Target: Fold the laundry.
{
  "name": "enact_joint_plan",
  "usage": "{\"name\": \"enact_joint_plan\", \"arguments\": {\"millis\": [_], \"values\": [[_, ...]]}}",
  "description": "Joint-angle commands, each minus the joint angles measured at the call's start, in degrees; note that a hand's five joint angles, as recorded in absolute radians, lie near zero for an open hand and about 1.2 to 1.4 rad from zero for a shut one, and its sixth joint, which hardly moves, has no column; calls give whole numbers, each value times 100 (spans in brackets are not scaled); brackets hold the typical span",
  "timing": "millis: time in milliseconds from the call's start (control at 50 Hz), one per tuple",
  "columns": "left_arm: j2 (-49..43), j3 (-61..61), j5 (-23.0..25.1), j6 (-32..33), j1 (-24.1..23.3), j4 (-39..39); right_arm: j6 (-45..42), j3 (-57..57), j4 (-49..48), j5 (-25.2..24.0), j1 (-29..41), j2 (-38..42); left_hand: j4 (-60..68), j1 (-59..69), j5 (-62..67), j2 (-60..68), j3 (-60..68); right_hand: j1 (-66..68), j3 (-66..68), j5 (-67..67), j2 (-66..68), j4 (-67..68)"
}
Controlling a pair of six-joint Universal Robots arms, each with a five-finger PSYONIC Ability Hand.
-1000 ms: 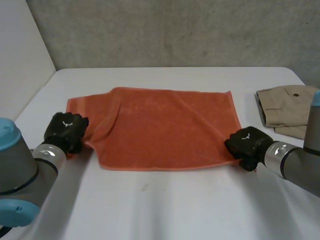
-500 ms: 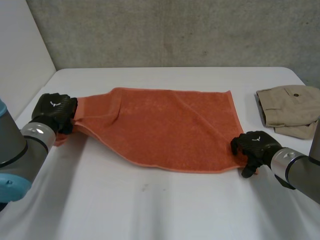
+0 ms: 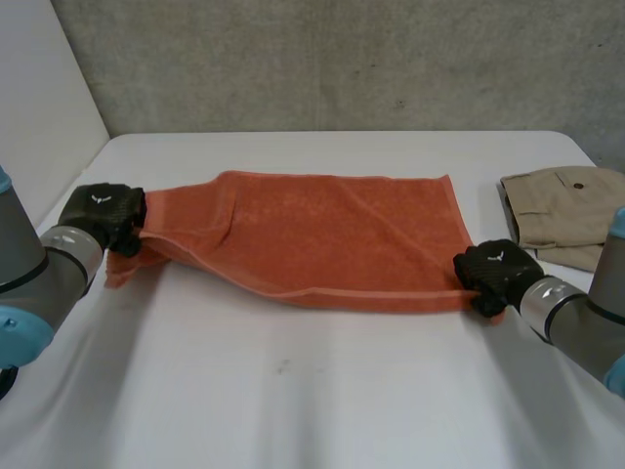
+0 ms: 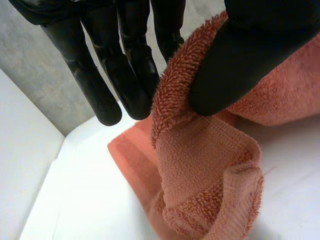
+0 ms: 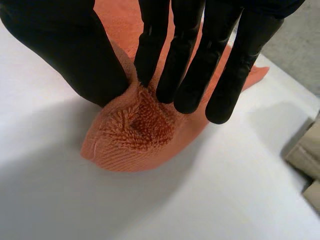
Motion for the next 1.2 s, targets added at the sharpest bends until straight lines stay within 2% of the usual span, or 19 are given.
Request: {"name": "enact_joint_plan", "arguments": {"millis": [20, 140, 220, 360, 480, 680, 760, 860, 960, 1040, 1120, 1200], "values": [[-257, -325, 15, 121, 6, -6, -26, 11, 152, 9, -130, -486, -2897, -2473, -2658, -2868, -2847, 2502, 1240, 1436, 1280, 1212], [-547, -466, -37, 463, 6, 3, -87, -16, 855, -88, -270, -653, -3002, -2577, -2762, -2972, -2951, 2502, 1240, 1436, 1280, 1212], [-574, -554, -46, 666, 41, -5, -263, -33, 935, -53, -490, -706, -2952, -2527, -2712, -2922, -2901, 2502, 1240, 1436, 1280, 1212], [-521, -791, -143, 693, 58, 47, -764, 63, 944, 18, -509, -706, -2733, -2309, -2494, -2704, -2683, 2502, 1240, 1436, 1280, 1212], [-451, -915, -345, 693, 41, 152, -835, 81, 1137, 26, -535, -741, -1976, -1551, -1737, -1946, -1926, 2502, 1240, 1436, 1280, 1212], [-407, -1240, -354, 754, 67, 407, -853, 64, 1401, -26, -535, -777, -1807, -1383, -1568, -1778, -1757, 2502, 1240, 1436, 1280, 1212], [-354, -1310, -354, 754, 120, 513, -853, 81, 1392, -61, -561, -777, -1170, -745, -931, -1140, -1120, 2502, 1240, 1436, 1280, 1212], [-354, -1363, -345, 772, 217, 575, -861, 107, 1419, -61, -561, -777, 1114, 1539, 1353, 1144, 1165, 2502, 1240, 1436, 1280, 1212], [-126, -1486, -327, 886, 225, 566, -1002, 90, 1524, -61, -561, -794, 1117, 1542, 1357, 1147, 1168, 2502, 1240, 1436, 1280, 1212], [295, -1749, -301, 1210, 225, 513, -1493, 55, 2103, -35, -631, -1066, 1117, 1542, 1357, 1147, 1168, 2502, 1240, 1436, 1280, 1212], [796, -2179, -275, 1887, 243, 312, -2284, 90, 3095, -9, -903, -1383, 1117, 1542, 1357, 1147, 1168, 2502, 1240, 1436, 1280, 1212], [1244, -2697, -275, 3133, 365, -451, -3205, 309, 4351, 44, -1115, -1672, 1117, 1542, 1357, 1147, 1168, 2502, 1240, 1436, 1280, 1212]]}}
